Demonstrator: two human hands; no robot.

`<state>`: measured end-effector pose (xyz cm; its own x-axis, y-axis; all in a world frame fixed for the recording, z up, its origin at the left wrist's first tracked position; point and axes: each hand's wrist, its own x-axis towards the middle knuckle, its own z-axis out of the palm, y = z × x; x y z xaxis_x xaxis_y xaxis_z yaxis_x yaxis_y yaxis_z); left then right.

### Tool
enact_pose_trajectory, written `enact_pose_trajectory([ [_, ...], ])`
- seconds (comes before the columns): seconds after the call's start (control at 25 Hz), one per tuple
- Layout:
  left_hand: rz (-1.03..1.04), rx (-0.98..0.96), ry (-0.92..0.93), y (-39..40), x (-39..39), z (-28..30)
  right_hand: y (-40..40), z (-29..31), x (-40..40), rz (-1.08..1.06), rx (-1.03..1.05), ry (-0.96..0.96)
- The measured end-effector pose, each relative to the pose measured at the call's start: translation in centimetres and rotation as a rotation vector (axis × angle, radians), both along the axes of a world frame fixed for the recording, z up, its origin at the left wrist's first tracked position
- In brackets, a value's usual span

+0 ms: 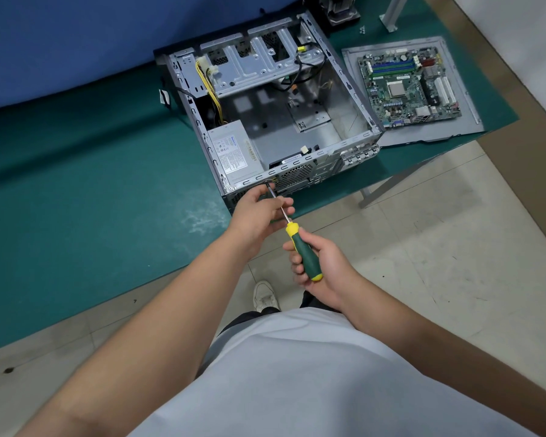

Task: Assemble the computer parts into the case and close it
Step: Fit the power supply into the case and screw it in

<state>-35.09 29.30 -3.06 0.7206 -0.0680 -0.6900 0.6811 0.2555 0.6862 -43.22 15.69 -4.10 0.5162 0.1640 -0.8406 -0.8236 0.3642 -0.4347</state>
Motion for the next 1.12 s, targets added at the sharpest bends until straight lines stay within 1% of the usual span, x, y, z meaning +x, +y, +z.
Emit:
enact_pose_trajectory([
  [0.04,-0.001,-0.036,0.000,0.2,0.0,0.0,-0.1,0.0,0.1,0.009,-0.018,-0.018],
  [0.08,0.003,-0.056,-0.006,0.3,0.0,0.0,0.0,-0.2,0.2,0.054,-0.119,-0.091],
  [0.16,0.012,-0.052,-0.015,0.4,-0.1,0.0,0.3,-0.5,0.1,0.158,-0.436,-0.278],
  [0.2,0.026,-0.043,-0.008,0.4,-0.1,0.0,0.4,-0.7,0.1,0.167,-0.553,-0.337],
  [0.24,0.049,-0.035,0.007,0.3,-0.1,0.0,0.5,-0.8,0.1,0.133,-0.567,-0.346],
  [0.28,0.074,-0.024,0.020,0.3,-0.2,0.0,0.5,-0.8,0.2,0.083,-0.494,-0.311],
  [0.32,0.094,-0.003,0.024,0.2,-0.2,-0.1,0.4,-0.7,0.2,0.046,-0.360,-0.236],
  [0.4,0.106,0.056,0.006,0.2,-0.2,-0.3,0.1,-0.3,0.3,0.006,-0.040,-0.018],
  [0.44,0.102,0.071,-0.001,0.1,-0.2,-0.3,0.0,-0.2,0.3,-0.012,0.065,0.049],
  [0.48,0.093,0.066,0.001,0.0,-0.1,-0.4,0.0,-0.3,0.4,-0.018,0.100,0.060],
  [0.52,0.078,0.039,0.011,0.0,-0.1,-0.4,0.1,-0.4,0.5,0.001,0.041,0.019],
  [0.64,0.034,-0.058,0.038,0.0,-0.1,-0.4,0.8,-0.7,0.5,0.089,-0.425,-0.238],
  [0.68,0.034,-0.061,0.031,0.1,0.0,-0.5,0.9,-0.9,0.4,0.092,-0.518,-0.297],
  [0.72,0.038,-0.056,0.021,0.2,-0.1,-0.6,1.0,-1.1,0.4,0.072,-0.531,-0.323],
  [0.76,0.044,-0.052,0.015,0.2,-0.2,-0.6,1.0,-1.1,0.4,0.043,-0.493,-0.313],
  [0.96,0.103,0.002,0.012,0.1,-0.3,-0.6,1.0,-0.6,0.4,-0.046,-0.098,-0.074],
  [1.0,0.103,0.002,0.016,0.1,-0.2,-0.5,1.0,-0.6,0.5,-0.053,-0.079,-0.060],
  [1.04,0.102,-0.015,0.024,0.2,-0.1,-0.5,1.1,-0.6,0.6,-0.044,-0.126,-0.087],
  [1.12,0.094,-0.061,0.029,0.4,0.1,-0.5,1.1,-0.6,0.8,-0.012,-0.324,-0.213],
])
